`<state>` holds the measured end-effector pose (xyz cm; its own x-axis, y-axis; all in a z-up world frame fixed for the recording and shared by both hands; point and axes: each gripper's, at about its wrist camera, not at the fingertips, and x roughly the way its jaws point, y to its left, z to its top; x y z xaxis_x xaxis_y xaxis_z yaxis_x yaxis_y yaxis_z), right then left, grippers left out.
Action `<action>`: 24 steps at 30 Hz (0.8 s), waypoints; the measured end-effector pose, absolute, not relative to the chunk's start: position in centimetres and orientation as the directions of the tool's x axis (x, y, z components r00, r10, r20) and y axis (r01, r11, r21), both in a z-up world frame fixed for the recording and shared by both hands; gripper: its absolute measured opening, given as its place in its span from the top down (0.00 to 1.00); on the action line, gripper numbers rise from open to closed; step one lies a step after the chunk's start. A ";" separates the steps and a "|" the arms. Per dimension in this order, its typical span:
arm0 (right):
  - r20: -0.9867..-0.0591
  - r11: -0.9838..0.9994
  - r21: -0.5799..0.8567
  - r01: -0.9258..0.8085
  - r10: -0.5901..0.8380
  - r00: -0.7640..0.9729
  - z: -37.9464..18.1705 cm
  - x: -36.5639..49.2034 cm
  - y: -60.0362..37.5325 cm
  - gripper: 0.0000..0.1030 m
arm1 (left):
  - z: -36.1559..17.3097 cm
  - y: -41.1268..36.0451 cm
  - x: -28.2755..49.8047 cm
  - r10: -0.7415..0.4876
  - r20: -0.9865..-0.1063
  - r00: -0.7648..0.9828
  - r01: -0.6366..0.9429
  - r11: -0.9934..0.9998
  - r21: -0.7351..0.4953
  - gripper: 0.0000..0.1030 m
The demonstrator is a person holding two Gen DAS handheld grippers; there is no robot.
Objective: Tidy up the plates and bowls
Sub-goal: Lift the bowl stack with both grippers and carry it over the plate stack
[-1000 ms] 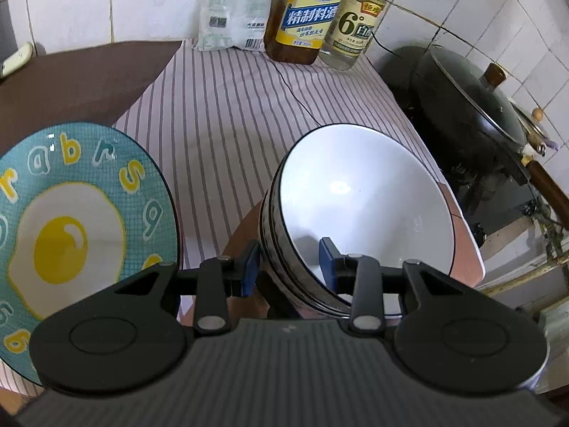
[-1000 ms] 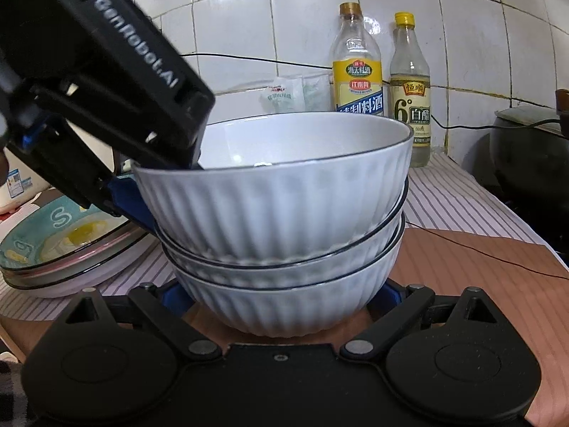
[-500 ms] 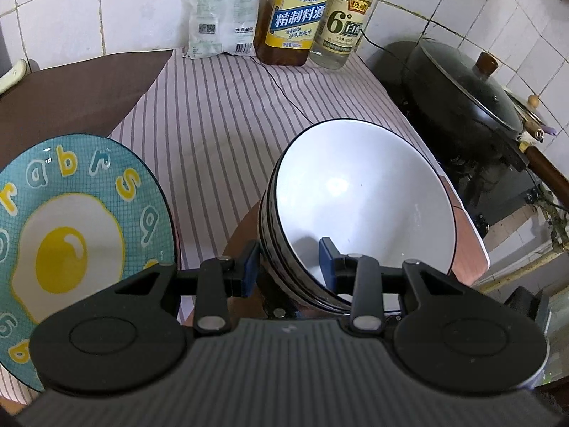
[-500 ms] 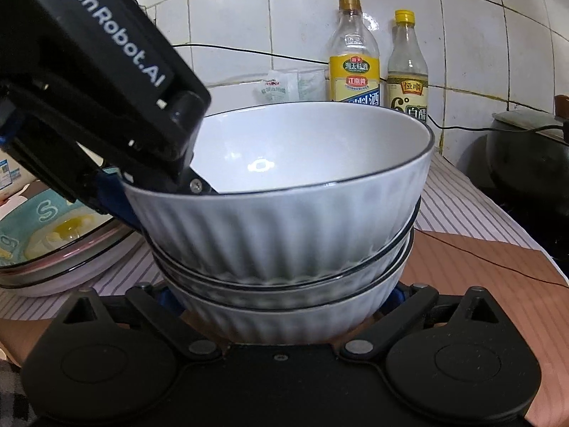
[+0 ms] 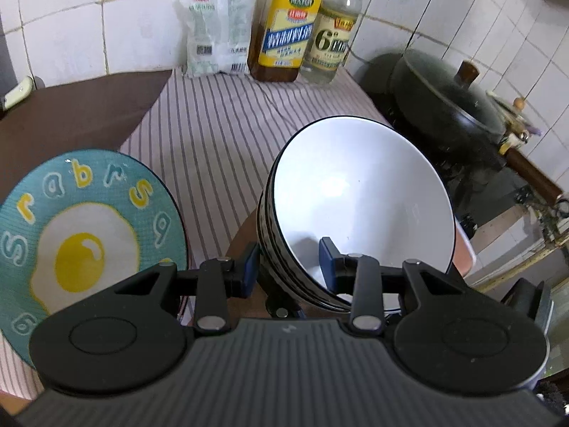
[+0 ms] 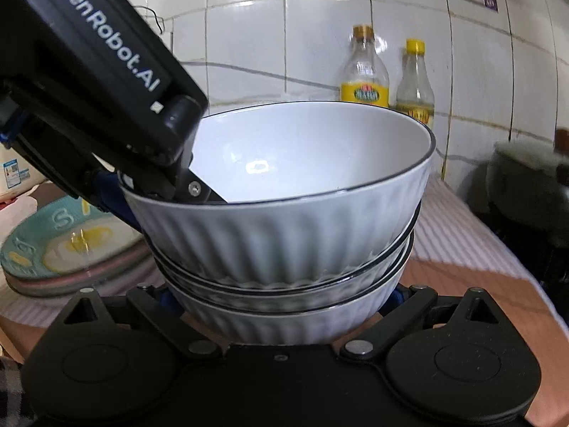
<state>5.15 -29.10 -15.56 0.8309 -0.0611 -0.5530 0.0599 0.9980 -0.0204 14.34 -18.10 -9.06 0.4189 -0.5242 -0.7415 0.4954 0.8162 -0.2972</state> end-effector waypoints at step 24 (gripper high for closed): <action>-0.542 0.980 0.088 -0.177 0.196 0.818 -13.1 12.9 -18.4 0.02 | -5.4 -4.5 16.8 -0.354 -0.756 0.550 0.289 0.930 -0.225 0.66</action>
<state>12.88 -18.42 -13.11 0.8175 0.1958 -0.5416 -0.1767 0.9803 0.0878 16.78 -4.45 -5.39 0.5502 -0.3541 -0.7563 0.2893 0.9304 -0.2251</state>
